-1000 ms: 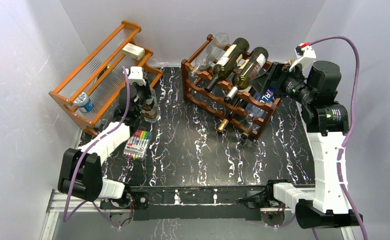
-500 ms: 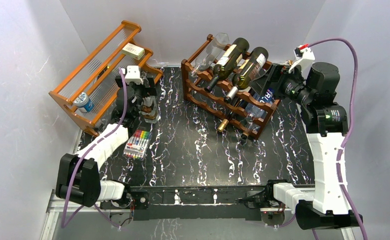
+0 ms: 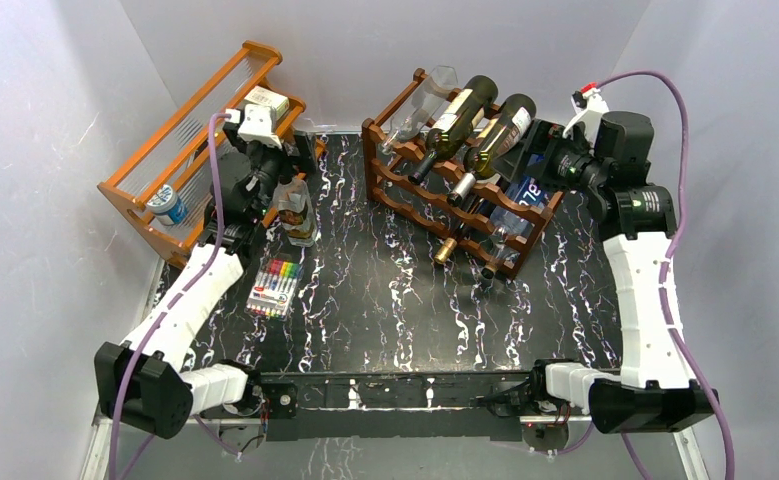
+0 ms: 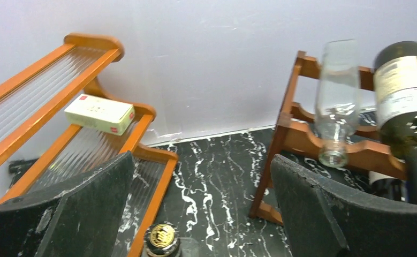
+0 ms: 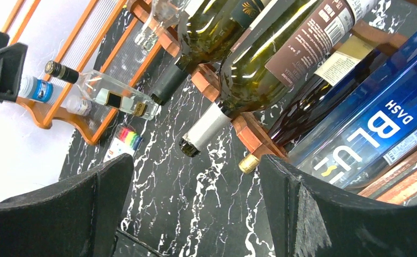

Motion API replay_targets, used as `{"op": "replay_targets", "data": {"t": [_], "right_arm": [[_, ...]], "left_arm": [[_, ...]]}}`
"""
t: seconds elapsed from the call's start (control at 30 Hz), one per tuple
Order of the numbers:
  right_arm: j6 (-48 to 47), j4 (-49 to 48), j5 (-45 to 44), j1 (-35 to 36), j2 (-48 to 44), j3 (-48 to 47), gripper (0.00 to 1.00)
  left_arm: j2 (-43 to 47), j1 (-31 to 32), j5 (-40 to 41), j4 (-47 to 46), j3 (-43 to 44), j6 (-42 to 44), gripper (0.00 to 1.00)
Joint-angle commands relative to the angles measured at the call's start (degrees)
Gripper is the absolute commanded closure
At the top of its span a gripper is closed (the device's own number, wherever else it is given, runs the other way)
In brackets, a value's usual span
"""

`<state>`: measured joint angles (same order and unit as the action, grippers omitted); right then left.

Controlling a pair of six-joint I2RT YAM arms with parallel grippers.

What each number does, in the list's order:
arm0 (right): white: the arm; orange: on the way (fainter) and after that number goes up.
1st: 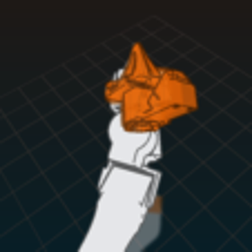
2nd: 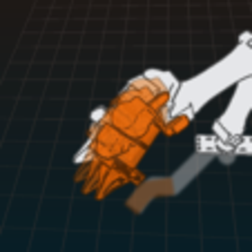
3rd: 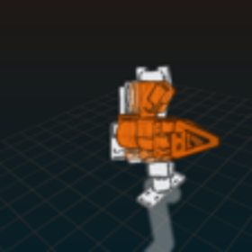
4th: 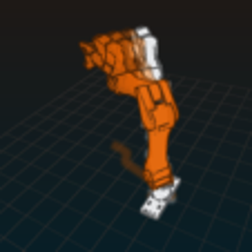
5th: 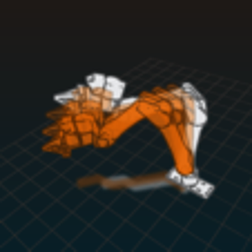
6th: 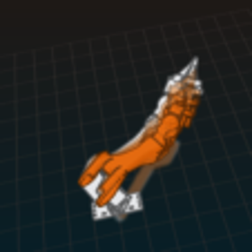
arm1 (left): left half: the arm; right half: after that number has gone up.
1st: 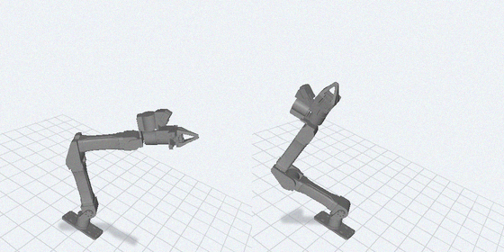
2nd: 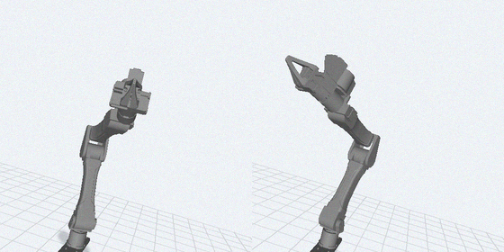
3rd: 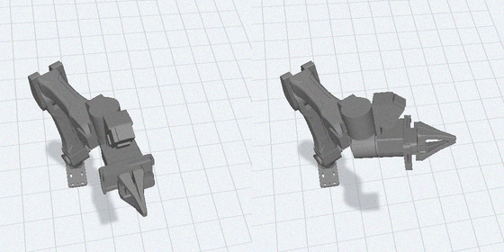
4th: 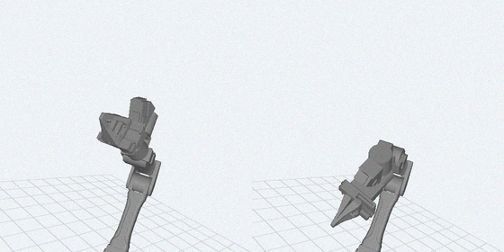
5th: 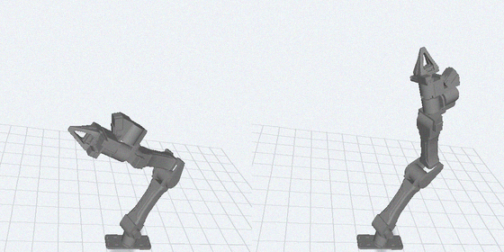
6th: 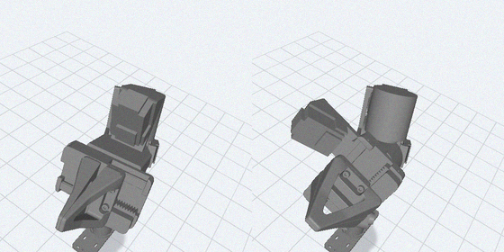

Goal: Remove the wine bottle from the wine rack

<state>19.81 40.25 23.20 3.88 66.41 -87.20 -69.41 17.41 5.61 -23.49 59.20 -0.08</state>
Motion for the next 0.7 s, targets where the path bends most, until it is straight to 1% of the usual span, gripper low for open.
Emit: {"op": "replay_targets", "data": {"t": [0.0, 0.2, 0.3, 0.5, 0.67], "right_arm": [[4.3, -2.5, -0.5, 0.2, 1.6, -1.3, 0.02], [10.9, -2.2, -9.1, 0.3, 5.7, -2.9, 0.02], [15.1, -2.0, -12.0, 0.2, 8.8, -4.6, 0.02], [23.0, -4.0, -12.6, 0.1, 14.9, -6.6, 0.02], [31.7, -5.2, -13.5, -0.8, 19.1, -6.6, 0.02]], "left_arm": [[2.9, 1.7, -4.2, 0.3, 0.8, 0.5, 0.02], [5.5, 4.5, -6.6, -2.1, -1.3, 0.5, 0.02], [6.8, 6.0, -7.9, -3.3, -2.3, 1.7, 0.02], [9.3, 8.5, -7.9, -6.0, -5.1, 3.9, 0.02], [9.7, 9.5, -9.3, -7.8, -6.6, 5.0, 0.02]]}}
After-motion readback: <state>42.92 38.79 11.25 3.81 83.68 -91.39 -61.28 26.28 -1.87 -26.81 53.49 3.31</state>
